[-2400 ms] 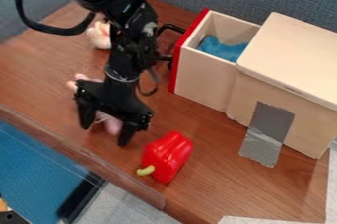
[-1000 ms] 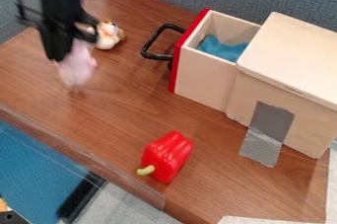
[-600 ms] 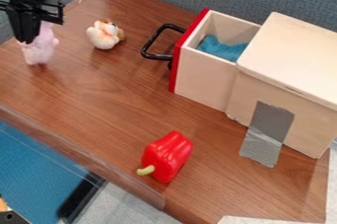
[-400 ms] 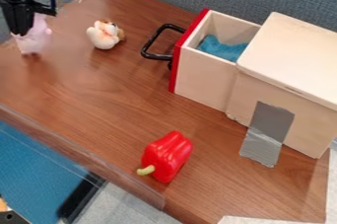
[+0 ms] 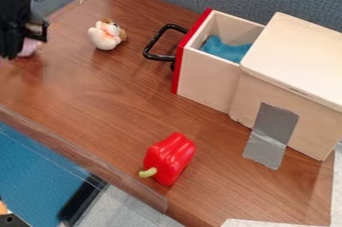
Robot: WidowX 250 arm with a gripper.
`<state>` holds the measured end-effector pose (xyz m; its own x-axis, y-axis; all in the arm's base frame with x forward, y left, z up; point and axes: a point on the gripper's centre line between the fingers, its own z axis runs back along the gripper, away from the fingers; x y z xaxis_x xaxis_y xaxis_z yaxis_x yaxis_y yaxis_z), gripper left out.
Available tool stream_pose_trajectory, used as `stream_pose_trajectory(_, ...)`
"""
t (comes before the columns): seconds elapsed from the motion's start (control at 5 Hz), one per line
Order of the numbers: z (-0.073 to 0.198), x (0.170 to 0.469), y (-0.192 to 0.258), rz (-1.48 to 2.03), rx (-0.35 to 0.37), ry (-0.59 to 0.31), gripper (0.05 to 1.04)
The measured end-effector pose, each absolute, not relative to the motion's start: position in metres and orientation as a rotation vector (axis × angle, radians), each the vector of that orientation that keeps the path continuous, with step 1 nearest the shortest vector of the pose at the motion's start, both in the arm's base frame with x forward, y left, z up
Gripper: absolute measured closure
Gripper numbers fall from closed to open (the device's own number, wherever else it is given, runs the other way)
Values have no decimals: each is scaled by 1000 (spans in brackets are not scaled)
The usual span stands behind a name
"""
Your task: Move the pink rabbit to the lower left corner of the table
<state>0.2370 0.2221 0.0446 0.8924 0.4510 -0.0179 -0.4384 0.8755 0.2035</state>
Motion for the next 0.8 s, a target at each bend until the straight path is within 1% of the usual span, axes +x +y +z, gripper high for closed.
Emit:
stream_pose_trajectory(0.2, 38, 221, 221, 477, 174, 124, 857)
stream_pose_trajectory(0.4, 39, 216, 216, 471, 129, 161, 593)
stream_pose_trajectory(0.6, 55, 216, 219, 491, 97, 138, 280)
stream_pose_trajectory(0.8, 78, 218, 216, 459, 64, 60, 82)
